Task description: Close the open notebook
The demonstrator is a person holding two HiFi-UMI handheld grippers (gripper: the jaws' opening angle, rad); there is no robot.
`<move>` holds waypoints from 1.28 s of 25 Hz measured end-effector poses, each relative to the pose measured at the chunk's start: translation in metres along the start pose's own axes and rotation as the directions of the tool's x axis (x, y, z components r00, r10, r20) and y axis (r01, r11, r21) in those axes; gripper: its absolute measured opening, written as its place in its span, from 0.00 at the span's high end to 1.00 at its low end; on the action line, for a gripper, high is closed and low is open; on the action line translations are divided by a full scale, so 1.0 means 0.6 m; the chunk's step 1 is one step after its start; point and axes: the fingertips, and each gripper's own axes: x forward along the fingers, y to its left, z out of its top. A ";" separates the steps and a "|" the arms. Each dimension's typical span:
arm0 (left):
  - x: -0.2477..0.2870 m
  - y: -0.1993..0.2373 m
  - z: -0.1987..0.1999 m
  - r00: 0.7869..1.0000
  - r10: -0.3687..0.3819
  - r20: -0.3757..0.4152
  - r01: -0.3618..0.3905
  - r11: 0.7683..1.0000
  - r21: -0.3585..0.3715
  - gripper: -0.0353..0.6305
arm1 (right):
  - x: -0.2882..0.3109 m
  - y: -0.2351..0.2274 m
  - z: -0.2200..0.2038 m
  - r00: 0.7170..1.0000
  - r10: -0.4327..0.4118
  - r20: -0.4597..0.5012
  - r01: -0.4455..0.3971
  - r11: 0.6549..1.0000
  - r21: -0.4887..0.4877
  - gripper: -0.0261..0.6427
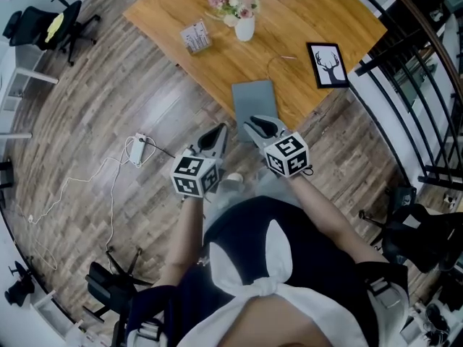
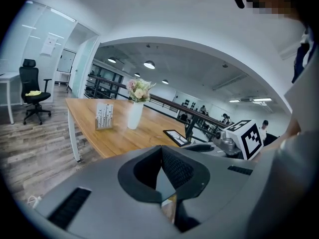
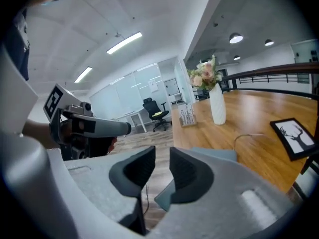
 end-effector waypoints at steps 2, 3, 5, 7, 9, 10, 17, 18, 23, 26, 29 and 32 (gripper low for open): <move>0.001 -0.012 0.009 1.000 -0.011 0.012 0.011 1.000 0.010 0.92 | -0.016 -0.002 0.019 0.999 -0.018 0.034 0.018 1.000 -0.015 0.89; 0.003 -0.018 0.013 1.000 -0.017 0.016 0.017 1.000 0.016 0.92 | -0.024 -0.003 0.026 0.999 -0.024 0.048 0.025 1.000 -0.018 0.92; 0.008 -0.032 0.020 0.999 -0.030 0.020 0.030 0.999 0.029 0.92 | -0.040 -0.005 0.036 0.997 -0.034 0.071 0.036 0.999 -0.025 0.96; 0.013 -0.044 0.025 0.999 -0.043 0.022 0.042 0.998 0.044 0.92 | -0.053 -0.005 0.043 0.995 -0.038 0.088 0.041 0.999 -0.032 0.96; 0.017 -0.055 0.027 0.998 -0.055 0.020 0.054 0.997 0.056 0.92 | -0.065 -0.001 0.049 0.994 -0.035 0.107 0.039 0.999 -0.033 0.96; 0.018 -0.060 0.026 0.998 -0.061 0.017 0.060 0.996 0.061 0.92 | -0.070 0.001 0.051 0.993 -0.033 0.116 0.037 0.999 -0.033 0.96; 0.028 -0.087 0.022 0.996 -0.091 -0.010 0.091 0.992 0.086 0.92 | -0.097 0.008 0.060 0.988 -0.038 0.147 0.043 0.999 -0.032 0.97; 0.029 -0.089 0.022 0.996 -0.093 -0.013 0.094 0.992 0.088 0.92 | -0.099 0.006 0.059 0.988 -0.041 0.147 0.046 0.998 -0.030 0.97; 0.035 -0.093 0.017 0.994 -0.103 -0.026 0.105 0.990 0.092 0.92 | -0.105 0.003 0.056 0.986 -0.060 0.155 0.065 0.998 -0.027 0.97; 0.035 -0.097 0.013 0.994 -0.106 -0.031 0.108 0.990 0.092 0.92 | -0.111 0.004 0.055 0.985 -0.066 0.159 0.073 0.997 -0.035 0.97; 0.036 -0.100 0.011 0.993 -0.110 -0.033 0.113 0.989 0.091 0.92 | -0.115 0.003 0.052 0.985 -0.073 0.156 0.079 0.996 -0.034 0.97; 0.038 -0.099 0.009 0.993 -0.113 -0.033 0.115 0.989 0.088 0.92 | -0.115 0.002 0.051 0.985 -0.074 0.156 0.080 0.996 -0.033 0.97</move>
